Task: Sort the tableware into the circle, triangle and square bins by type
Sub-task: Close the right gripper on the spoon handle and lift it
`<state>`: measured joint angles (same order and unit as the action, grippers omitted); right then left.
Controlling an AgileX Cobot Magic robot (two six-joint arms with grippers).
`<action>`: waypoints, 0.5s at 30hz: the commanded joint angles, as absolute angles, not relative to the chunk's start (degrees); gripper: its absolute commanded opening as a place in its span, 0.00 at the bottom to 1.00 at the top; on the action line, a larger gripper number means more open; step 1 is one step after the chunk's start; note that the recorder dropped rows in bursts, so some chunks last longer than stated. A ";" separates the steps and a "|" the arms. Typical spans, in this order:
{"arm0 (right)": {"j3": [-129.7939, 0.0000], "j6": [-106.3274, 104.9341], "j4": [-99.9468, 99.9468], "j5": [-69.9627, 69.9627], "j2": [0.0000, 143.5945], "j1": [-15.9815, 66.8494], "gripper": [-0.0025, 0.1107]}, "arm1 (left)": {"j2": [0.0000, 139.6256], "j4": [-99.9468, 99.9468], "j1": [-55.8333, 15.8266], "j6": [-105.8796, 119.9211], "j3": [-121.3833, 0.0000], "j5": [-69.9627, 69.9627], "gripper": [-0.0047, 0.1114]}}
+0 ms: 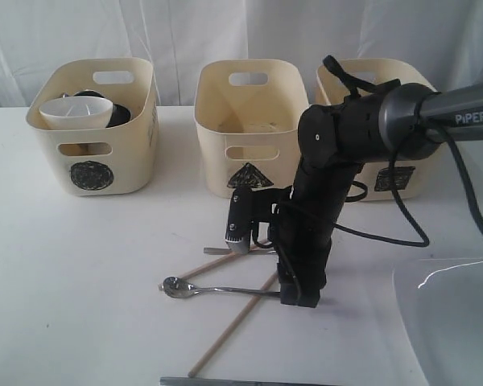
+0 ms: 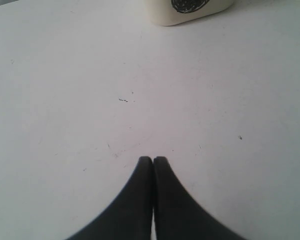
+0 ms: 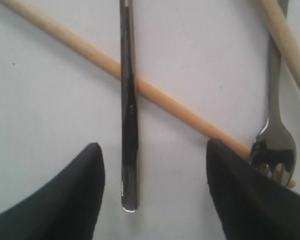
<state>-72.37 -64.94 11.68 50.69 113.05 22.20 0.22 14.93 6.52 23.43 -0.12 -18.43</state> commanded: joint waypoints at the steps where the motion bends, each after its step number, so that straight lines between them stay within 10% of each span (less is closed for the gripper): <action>1: -72.61 -62.58 11.69 51.07 112.30 22.29 0.48 | 0.00 15.01 6.59 23.61 0.00 -19.12 0.04; 15: -72.61 -61.01 14.05 49.31 112.46 22.29 0.42 | 0.00 15.01 6.59 23.61 0.00 -19.12 0.04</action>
